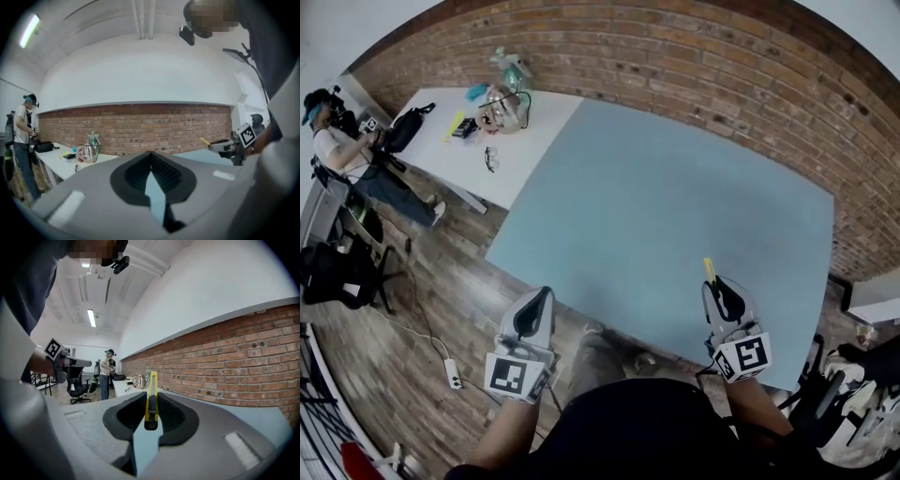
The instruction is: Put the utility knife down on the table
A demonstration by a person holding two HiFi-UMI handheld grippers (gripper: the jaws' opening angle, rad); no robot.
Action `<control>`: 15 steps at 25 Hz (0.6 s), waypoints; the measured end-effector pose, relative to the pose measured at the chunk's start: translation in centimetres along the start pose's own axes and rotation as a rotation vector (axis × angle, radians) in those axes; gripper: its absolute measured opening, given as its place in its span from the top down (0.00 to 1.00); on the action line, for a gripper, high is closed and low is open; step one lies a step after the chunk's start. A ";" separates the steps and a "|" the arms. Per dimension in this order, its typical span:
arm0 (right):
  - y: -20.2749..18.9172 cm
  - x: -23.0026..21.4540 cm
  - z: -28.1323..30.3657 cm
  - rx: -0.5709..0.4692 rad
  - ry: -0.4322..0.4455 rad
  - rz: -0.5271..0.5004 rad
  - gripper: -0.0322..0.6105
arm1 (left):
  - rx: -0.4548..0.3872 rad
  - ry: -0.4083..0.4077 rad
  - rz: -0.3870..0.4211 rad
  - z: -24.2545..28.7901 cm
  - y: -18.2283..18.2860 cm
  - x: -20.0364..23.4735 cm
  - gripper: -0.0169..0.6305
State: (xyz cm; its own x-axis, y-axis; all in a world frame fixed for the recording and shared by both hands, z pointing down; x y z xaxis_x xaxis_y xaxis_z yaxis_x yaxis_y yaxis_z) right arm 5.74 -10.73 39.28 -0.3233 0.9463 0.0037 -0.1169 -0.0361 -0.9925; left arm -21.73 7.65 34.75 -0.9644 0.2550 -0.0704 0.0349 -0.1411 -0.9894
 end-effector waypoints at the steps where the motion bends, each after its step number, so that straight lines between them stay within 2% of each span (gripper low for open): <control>1: 0.1 -0.1 0.0 0.001 -0.024 0.001 0.83 | 0.001 -0.036 -0.004 1.2 0.0 0.1 1.00; 10: -0.7 -1.3 -0.4 0.044 -0.252 0.061 0.83 | 0.020 -0.269 -0.018 9.3 -0.7 0.7 1.00; 15: 1.2 -0.9 1.0 0.019 -0.347 0.042 0.83 | 0.020 -0.417 -0.018 13.4 -0.6 1.0 1.00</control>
State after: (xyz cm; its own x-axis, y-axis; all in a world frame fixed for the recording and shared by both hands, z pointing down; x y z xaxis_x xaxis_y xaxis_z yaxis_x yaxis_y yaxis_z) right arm 4.93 -12.01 38.19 -0.6279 0.7783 0.0077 -0.1129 -0.0813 -0.9903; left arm -26.21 -4.85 37.00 -0.9885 -0.1509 0.0088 0.0156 -0.1596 -0.9871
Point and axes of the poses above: the fingertips, and each gripper's own axes: z forward along the fingers, x to its left, y out of its top, the point moved 4 cm from there along -z, backward along the fingers, and after that the axes turned 11 degrees about y, right-handed, at the moved point
